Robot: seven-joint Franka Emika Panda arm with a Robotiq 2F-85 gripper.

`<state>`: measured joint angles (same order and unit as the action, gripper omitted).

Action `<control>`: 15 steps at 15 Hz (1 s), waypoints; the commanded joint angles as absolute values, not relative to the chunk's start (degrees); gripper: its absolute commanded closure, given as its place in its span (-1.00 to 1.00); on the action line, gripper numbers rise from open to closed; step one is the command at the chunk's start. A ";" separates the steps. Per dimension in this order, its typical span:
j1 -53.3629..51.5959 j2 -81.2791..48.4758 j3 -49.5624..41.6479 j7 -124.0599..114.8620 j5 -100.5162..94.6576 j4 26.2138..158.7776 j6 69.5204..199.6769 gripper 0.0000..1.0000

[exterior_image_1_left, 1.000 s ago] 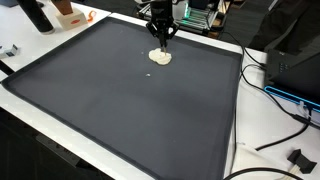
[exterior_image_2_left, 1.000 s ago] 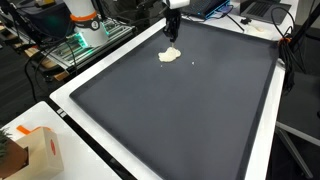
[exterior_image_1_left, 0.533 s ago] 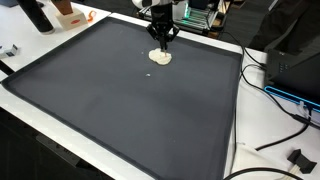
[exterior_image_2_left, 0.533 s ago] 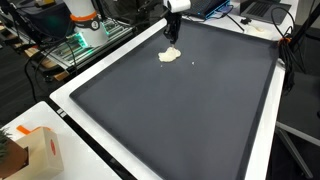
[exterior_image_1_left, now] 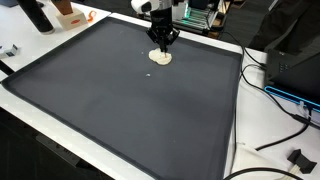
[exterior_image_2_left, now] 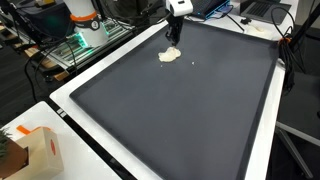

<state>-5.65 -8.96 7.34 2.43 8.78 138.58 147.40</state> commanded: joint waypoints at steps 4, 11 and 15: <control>-5.73 -10.02 7.30 1.79 8.36 138.18 147.47 0.94; -6.06 -6.59 6.55 -2.18 6.23 139.81 147.37 0.94; -6.20 -3.76 6.41 -4.66 5.02 140.84 147.25 0.94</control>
